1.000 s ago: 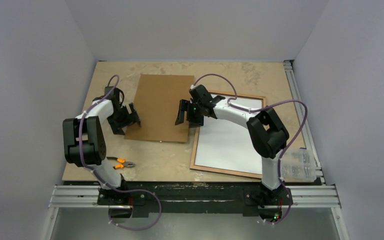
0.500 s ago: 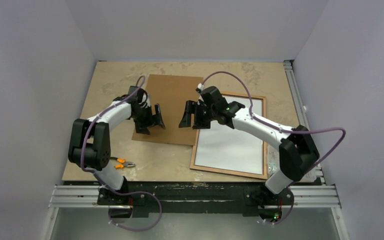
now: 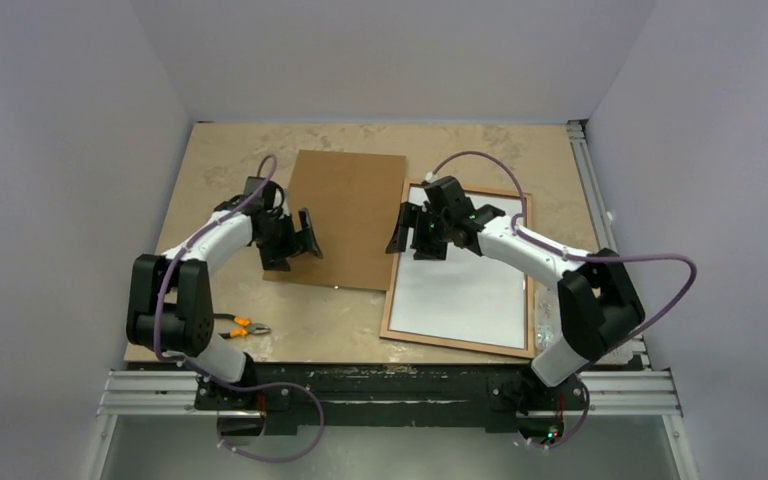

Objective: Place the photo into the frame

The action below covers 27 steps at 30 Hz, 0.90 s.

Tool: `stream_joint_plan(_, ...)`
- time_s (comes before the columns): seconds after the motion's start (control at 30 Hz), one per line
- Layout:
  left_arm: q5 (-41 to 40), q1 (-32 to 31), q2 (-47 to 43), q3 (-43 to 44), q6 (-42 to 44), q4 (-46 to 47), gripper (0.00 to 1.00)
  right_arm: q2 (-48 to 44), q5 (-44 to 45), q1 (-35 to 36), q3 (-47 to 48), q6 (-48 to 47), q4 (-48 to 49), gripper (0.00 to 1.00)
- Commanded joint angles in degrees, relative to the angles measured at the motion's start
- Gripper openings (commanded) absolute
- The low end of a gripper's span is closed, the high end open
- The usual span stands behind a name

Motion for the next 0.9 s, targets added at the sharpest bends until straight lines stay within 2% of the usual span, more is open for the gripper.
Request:
stream_joint_plan(0.0,-1.2,6.7,-1.9,0.5,1.5,0.9,0.88,4.8,-4.1,0.4,4.0,-0.9,3.6,0.72)
stream_joint_plan(0.1,-2.3,11.2,-1.3,0.6,0.6,1.2,0.88,8.1,-4.3,0.3,5.5,-0.1,4.2,0.72)
stream_joint_plan(0.2,-5.4,12.5,1.6,2.9,0.1,0.4,0.88,11.2,-3.4,0.2,7.6,-0.1,3.7,0.72)
stream_joint_plan(0.47,-11.4,12.6,10.2,9.2,0.5,-3.6,0.87,16.4,-3.7,0.3,11.6,-0.5,3.0,0.72)
stream_joint_plan(0.67,-7.2,12.2,9.8,10.4,1.8,-6.0,0.87,18.3,-4.5,0.2,12.2,-0.6,3.4,0.71)
stream_joint_plan(0.87,-8.3,10.1,11.7,10.9,2.1,-8.0,0.87,19.4,-5.8,0.4,12.3,0.1,4.1,0.71)
